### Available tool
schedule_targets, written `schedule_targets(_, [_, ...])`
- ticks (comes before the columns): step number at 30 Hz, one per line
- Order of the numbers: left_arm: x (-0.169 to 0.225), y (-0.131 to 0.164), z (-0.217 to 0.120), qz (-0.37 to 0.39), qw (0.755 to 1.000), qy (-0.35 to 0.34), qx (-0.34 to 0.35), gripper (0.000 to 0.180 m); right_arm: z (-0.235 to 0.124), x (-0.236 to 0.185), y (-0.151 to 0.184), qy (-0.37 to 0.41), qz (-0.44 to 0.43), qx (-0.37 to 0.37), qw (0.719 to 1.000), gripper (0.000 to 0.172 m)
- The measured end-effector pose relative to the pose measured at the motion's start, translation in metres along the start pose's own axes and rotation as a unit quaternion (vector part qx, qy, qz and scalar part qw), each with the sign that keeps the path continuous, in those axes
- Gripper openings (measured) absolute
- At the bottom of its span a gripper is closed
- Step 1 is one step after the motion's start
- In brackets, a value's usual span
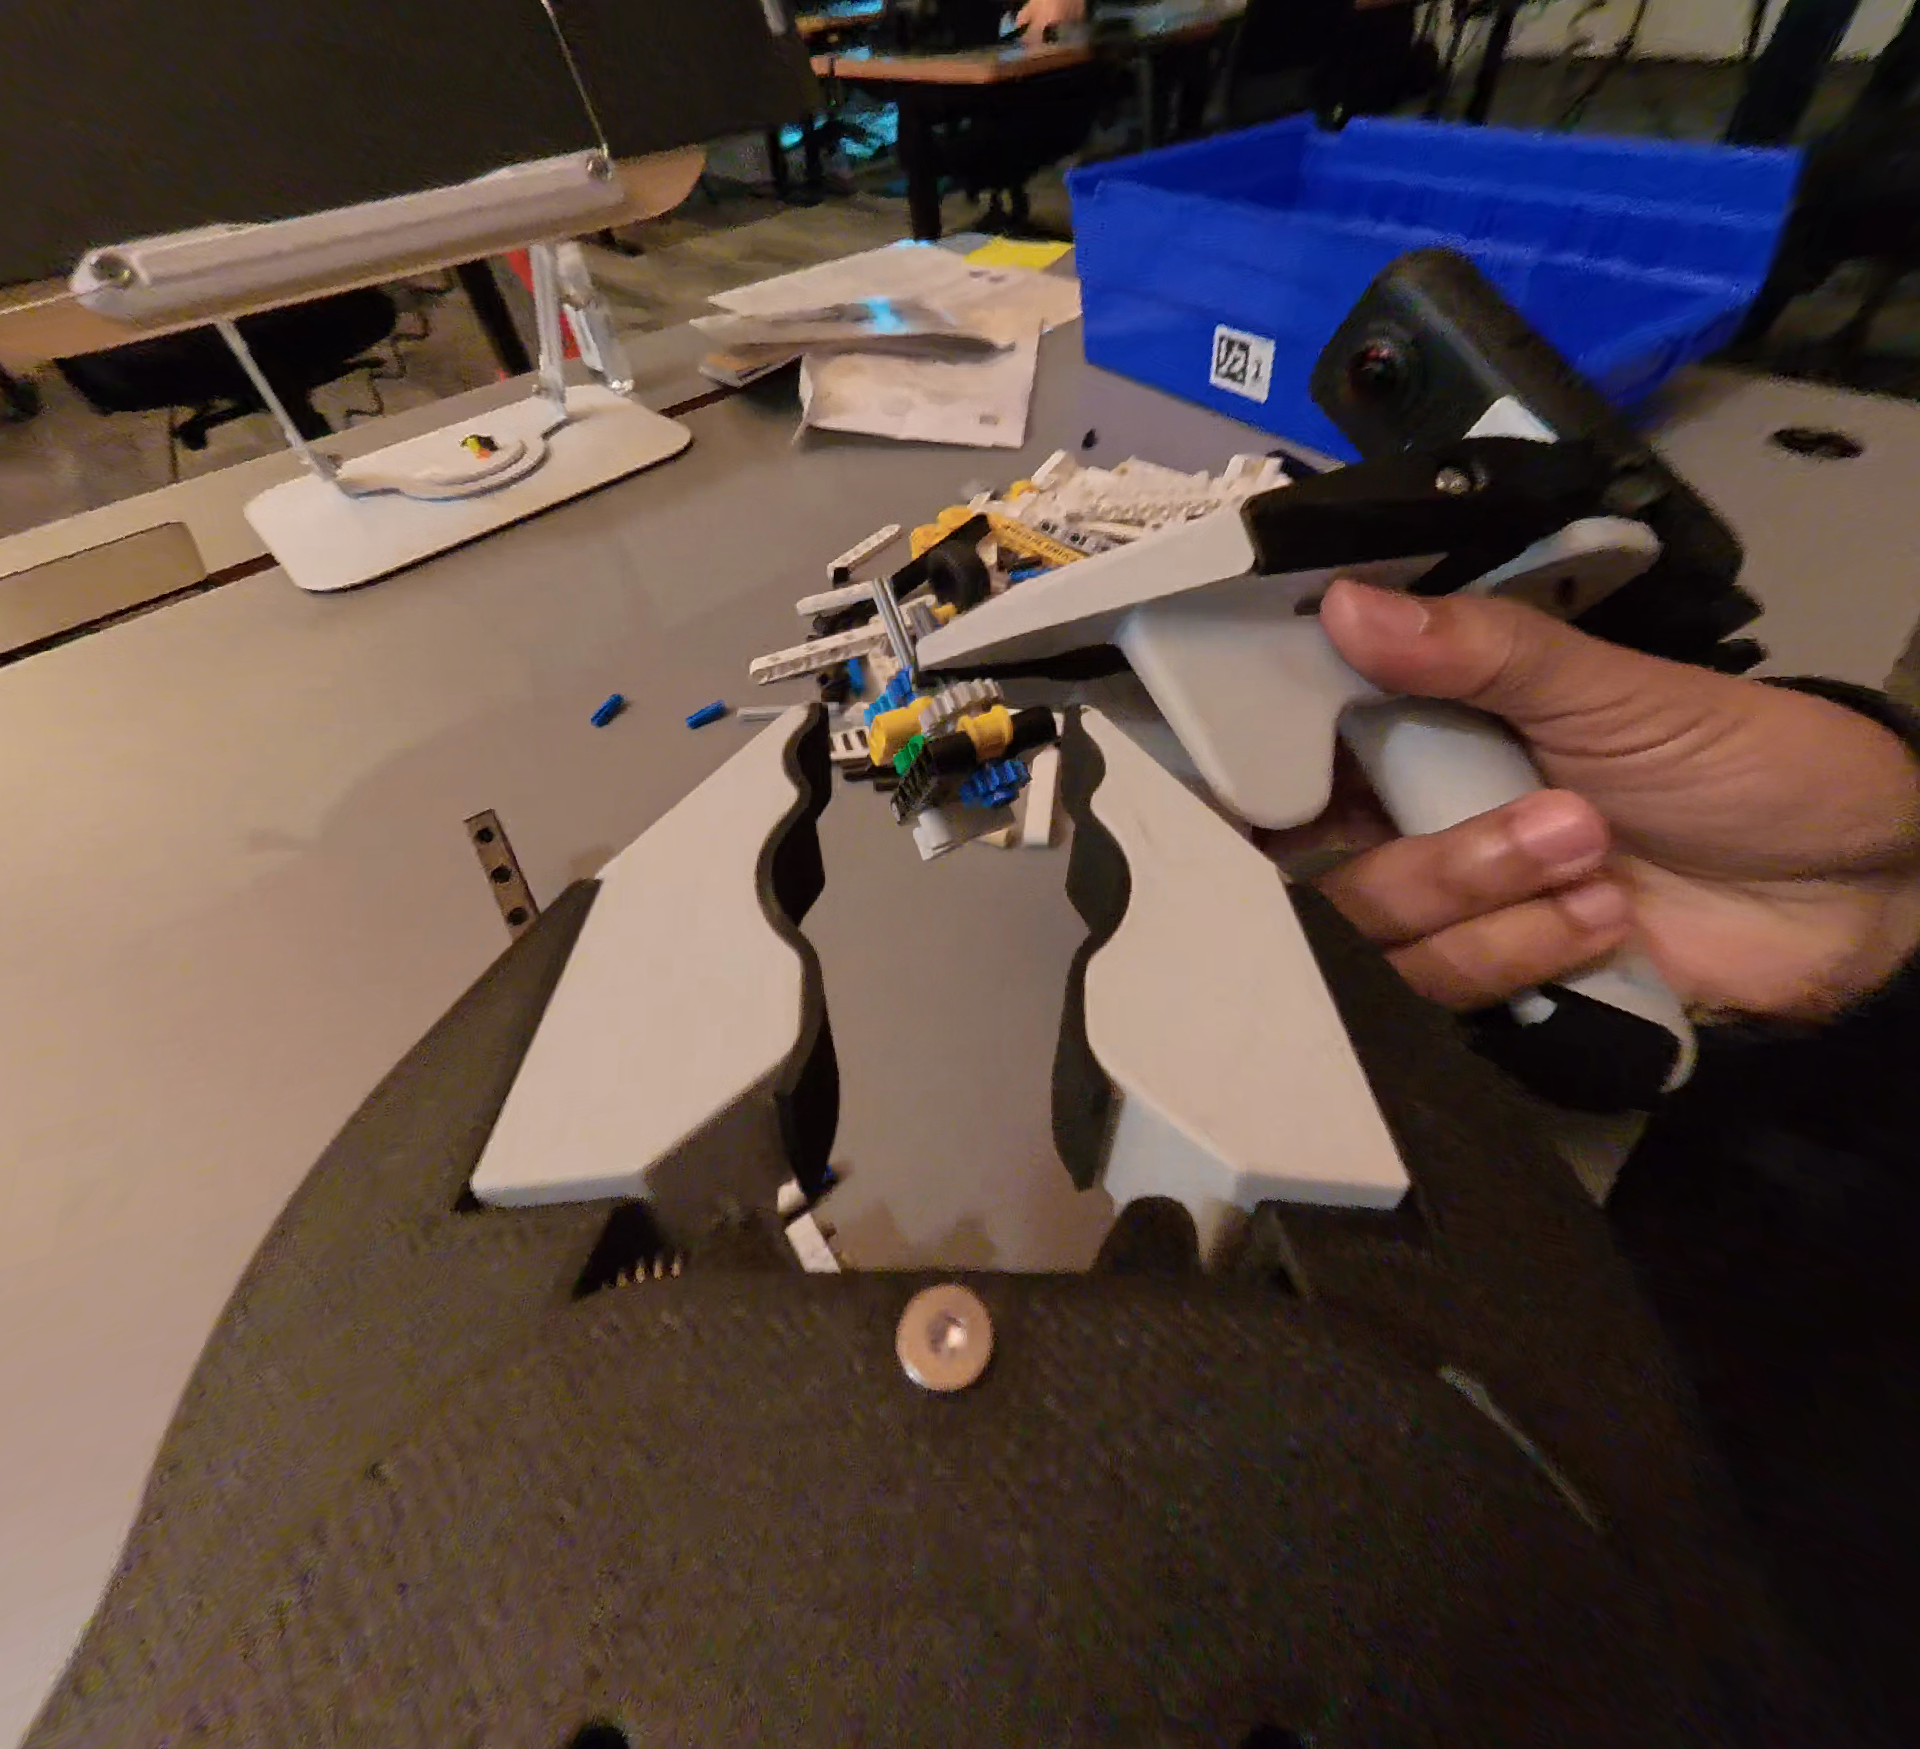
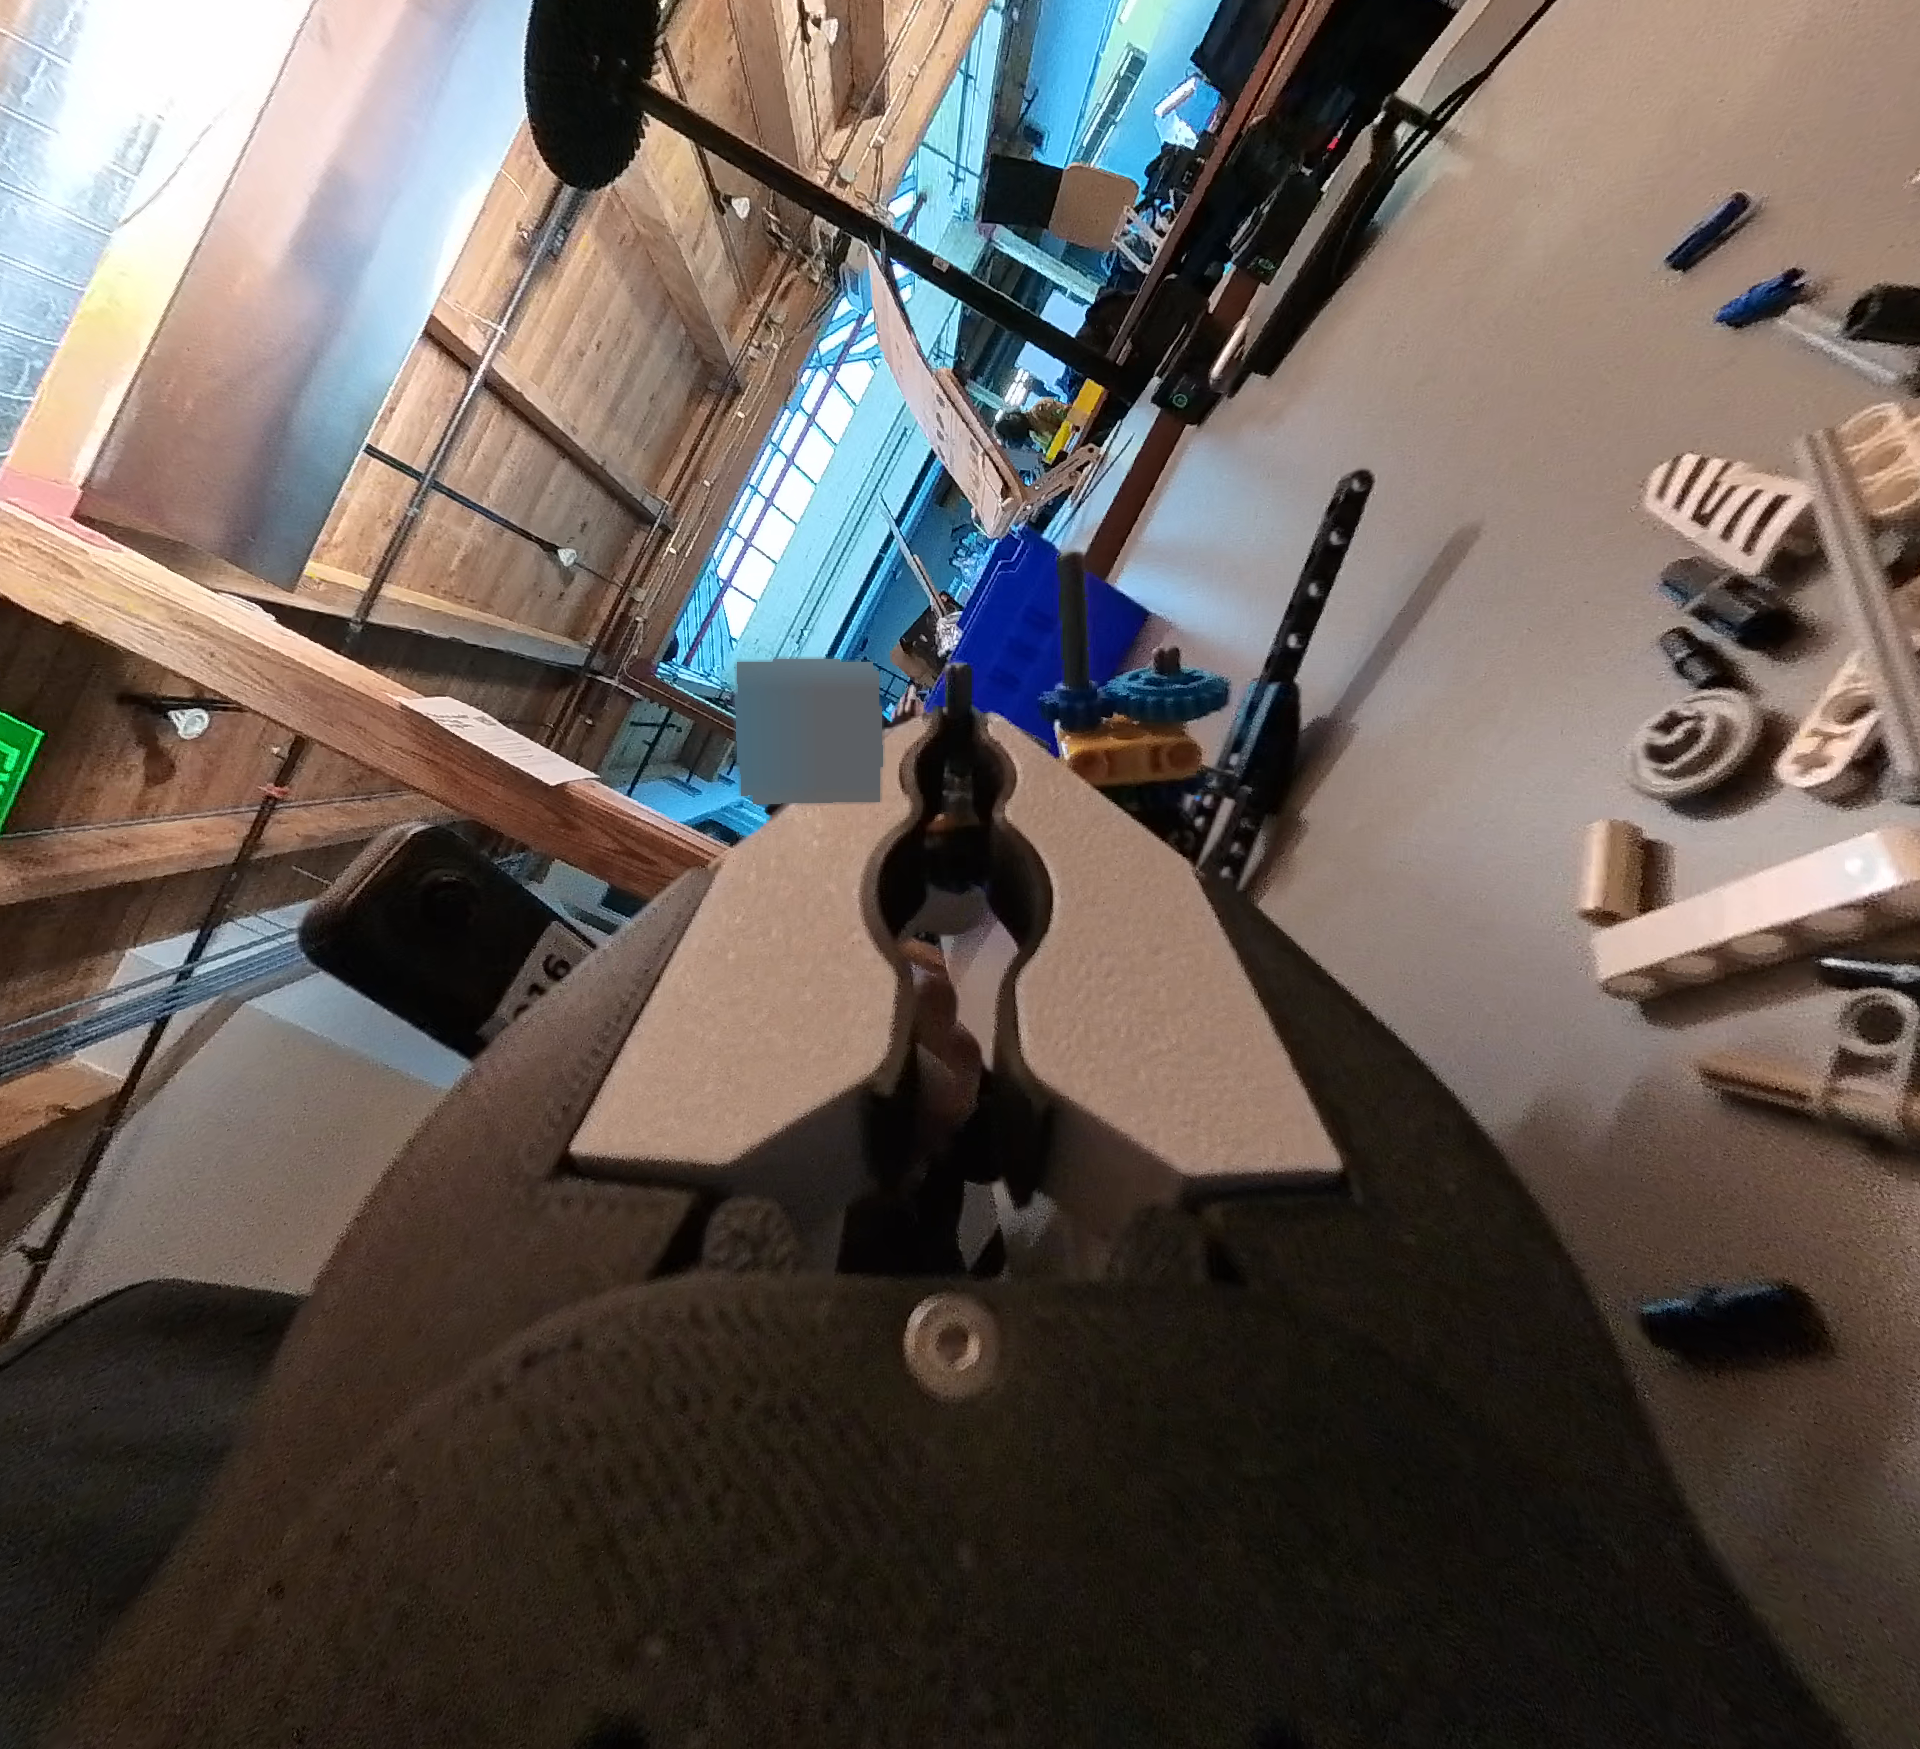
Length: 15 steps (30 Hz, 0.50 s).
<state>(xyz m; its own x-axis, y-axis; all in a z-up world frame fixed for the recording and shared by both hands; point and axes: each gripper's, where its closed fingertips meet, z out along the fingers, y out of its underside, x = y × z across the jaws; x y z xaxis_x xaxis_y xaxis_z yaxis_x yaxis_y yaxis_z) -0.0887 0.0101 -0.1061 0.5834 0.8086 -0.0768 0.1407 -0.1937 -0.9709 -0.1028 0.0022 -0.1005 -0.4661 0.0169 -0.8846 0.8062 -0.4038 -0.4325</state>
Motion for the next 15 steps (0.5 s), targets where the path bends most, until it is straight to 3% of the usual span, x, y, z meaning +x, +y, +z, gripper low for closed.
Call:
schedule_targets(5, [0.001,0.003,0.002,0.01,1.0,-0.008,0.001,0.042,-0.001,-0.013,-0.005,-0.053,0.07,0.029,0.996,0.001])
schedule_targets(15, [0.005,-0.01,-0.005,0.039,0.998,-0.023,0.048,0.023,-0.002,-0.018,-0.006,-0.109,0.168,0.043,0.979,0.001])
